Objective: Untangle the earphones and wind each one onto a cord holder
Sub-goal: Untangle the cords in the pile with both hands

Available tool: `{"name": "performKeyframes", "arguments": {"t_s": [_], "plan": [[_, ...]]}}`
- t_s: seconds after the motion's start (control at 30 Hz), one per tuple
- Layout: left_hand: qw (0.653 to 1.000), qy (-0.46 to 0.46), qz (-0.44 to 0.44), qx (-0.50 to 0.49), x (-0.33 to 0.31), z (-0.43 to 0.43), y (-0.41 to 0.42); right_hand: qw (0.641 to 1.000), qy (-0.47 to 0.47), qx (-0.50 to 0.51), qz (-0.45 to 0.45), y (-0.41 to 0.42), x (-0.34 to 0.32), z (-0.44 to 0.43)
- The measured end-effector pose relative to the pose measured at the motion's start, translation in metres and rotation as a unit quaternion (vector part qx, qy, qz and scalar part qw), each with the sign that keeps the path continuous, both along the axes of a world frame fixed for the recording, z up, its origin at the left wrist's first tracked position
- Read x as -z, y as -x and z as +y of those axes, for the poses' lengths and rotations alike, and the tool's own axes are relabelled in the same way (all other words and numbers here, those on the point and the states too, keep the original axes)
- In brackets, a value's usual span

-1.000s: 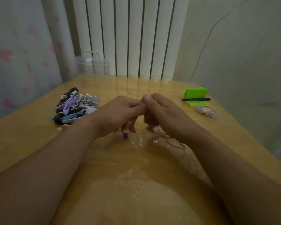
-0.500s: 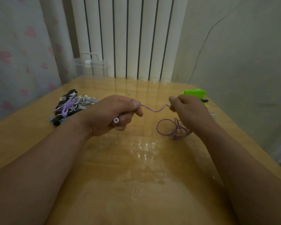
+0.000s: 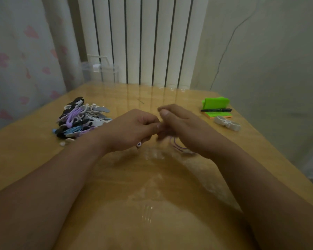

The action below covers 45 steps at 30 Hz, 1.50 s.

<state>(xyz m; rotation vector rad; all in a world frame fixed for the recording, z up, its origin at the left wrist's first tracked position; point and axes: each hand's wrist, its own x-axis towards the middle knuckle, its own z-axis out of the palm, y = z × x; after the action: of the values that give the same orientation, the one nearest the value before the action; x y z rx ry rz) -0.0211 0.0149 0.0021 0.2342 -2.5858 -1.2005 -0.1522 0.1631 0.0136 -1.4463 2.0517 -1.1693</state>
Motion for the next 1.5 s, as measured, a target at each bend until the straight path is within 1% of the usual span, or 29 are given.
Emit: {"name": "performKeyframes", "arguments": {"t_s": [0.03, 0.07, 0.1, 0.17, 0.2, 0.3, 0.47, 0.57, 0.67, 0.8, 0.9, 0.93, 0.97, 1.03, 1.1, 1.2, 1.37, 1.43, 1.5], "plan": [[1.0, -0.006, 0.011, 0.0, 0.0, 0.0, 0.001, 0.999, -0.032, -0.021, -0.032, 0.001, 0.003, 0.0], [1.0, -0.006, 0.02, -0.006, 0.001, -0.001, 0.001, 0.998, -0.051, -0.029, -0.037, 0.002, 0.005, 0.001], [1.0, -0.004, 0.025, -0.014, 0.003, -0.002, 0.001, 0.998, -0.058, -0.023, -0.017, 0.004, 0.005, 0.001], [0.999, -0.013, 0.028, -0.018, 0.006, -0.004, 0.002, 0.998, -0.043, 0.014, 0.047, 0.013, 0.002, 0.001], [0.999, -0.02, 0.026, -0.015, 0.007, -0.005, 0.002, 0.997, -0.033, 0.029, 0.059, 0.018, 0.001, 0.002], [1.0, -0.025, 0.006, -0.008, 0.008, -0.005, 0.003, 0.998, -0.01, 0.041, 0.046, 0.03, -0.001, 0.005], [0.998, -0.055, -0.036, 0.01, 0.009, 0.0, 0.005, 0.992, 0.031, 0.049, 0.111, 0.031, 0.001, 0.003], [0.995, -0.094, -0.039, 0.021, 0.008, 0.001, 0.004, 0.989, 0.066, 0.055, 0.118, 0.031, 0.003, 0.002], [0.981, -0.184, -0.039, 0.046, 0.006, 0.003, 0.003, 0.989, 0.101, 0.066, 0.082, 0.037, 0.004, 0.003], [0.945, -0.317, 0.016, 0.083, 0.005, 0.009, 0.005, 0.991, 0.116, 0.051, -0.035, 0.039, 0.01, 0.003], [0.925, -0.362, 0.065, 0.095, 0.005, 0.01, 0.007, 0.986, 0.12, 0.032, -0.114, 0.032, 0.016, -0.002], [0.923, -0.365, 0.081, 0.091, 0.005, 0.009, 0.008, 0.985, 0.121, 0.029, -0.122, 0.029, 0.017, -0.004], [0.922, -0.366, 0.098, 0.079, 0.005, 0.006, 0.008, 0.987, 0.117, 0.03, -0.107, 0.027, 0.018, -0.006], [0.926, -0.355, 0.126, 0.037, 0.005, 0.0, 0.009, 0.995, 0.089, 0.039, -0.017, 0.023, 0.022, -0.009], [0.939, -0.31, 0.147, -0.015, 0.007, -0.005, 0.008, 0.997, 0.043, 0.035, 0.061, 0.018, 0.025, -0.012], [0.969, -0.177, 0.151, -0.078, 0.011, -0.007, 0.008, 0.994, 0.008, 0.031, 0.104, 0.011, 0.023, -0.013], [0.987, -0.023, 0.13, -0.096, 0.016, -0.002, 0.011, 0.978, -0.021, 0.022, 0.208, 0.009, 0.014, -0.007], [0.988, 0.012, 0.118, -0.094, 0.017, -0.002, 0.011, 0.972, -0.002, 0.041, 0.23, 0.011, 0.011, -0.004], [0.99, 0.036, 0.099, -0.088, 0.015, -0.003, 0.009, 0.972, 0.041, 0.066, 0.223, 0.013, 0.007, -0.003]]}}
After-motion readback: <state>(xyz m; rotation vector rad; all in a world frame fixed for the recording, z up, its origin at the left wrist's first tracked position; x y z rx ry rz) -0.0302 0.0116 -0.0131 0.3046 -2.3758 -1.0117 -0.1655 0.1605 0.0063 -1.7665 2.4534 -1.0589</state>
